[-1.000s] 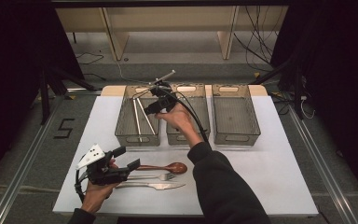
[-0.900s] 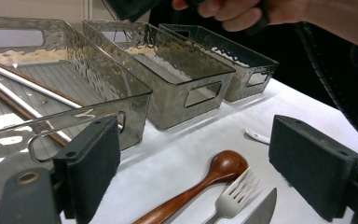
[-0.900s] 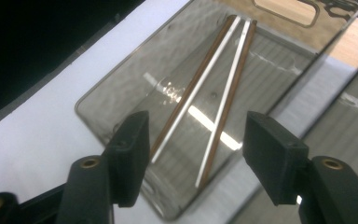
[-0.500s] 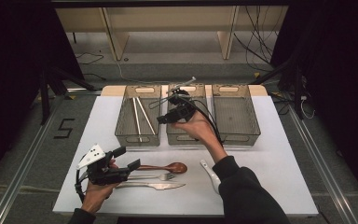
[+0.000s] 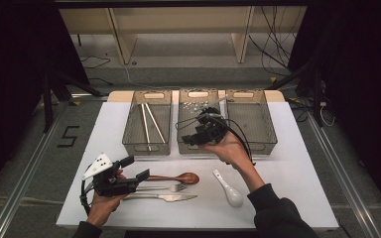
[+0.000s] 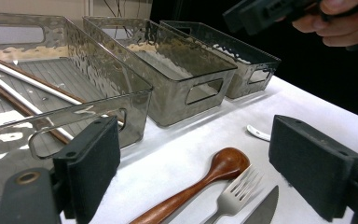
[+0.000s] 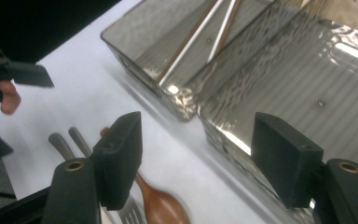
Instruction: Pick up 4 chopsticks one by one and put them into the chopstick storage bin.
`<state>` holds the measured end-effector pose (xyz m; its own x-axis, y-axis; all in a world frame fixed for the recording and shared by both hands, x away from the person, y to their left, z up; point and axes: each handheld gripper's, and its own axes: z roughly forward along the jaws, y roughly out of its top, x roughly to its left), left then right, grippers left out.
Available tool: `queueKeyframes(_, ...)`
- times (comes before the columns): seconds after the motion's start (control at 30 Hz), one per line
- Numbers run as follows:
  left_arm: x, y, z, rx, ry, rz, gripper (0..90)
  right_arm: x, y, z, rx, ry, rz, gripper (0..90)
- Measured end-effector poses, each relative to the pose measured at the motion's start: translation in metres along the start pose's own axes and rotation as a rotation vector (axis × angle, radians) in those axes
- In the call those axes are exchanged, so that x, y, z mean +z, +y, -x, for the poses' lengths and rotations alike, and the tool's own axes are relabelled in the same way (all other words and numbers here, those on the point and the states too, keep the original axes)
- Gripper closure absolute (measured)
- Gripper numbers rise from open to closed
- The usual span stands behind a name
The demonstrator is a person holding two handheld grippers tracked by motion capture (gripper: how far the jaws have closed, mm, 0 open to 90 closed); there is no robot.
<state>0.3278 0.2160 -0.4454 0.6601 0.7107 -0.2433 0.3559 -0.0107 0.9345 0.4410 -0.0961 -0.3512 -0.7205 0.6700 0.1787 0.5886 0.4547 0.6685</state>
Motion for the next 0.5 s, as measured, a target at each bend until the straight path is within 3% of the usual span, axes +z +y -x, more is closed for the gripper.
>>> queueKeyframes(0.5,0.0,0.0,0.0,0.001,0.002,-0.002,16.3,-0.017,-0.041,0.009,0.032,-0.049,-0.048,33.2)
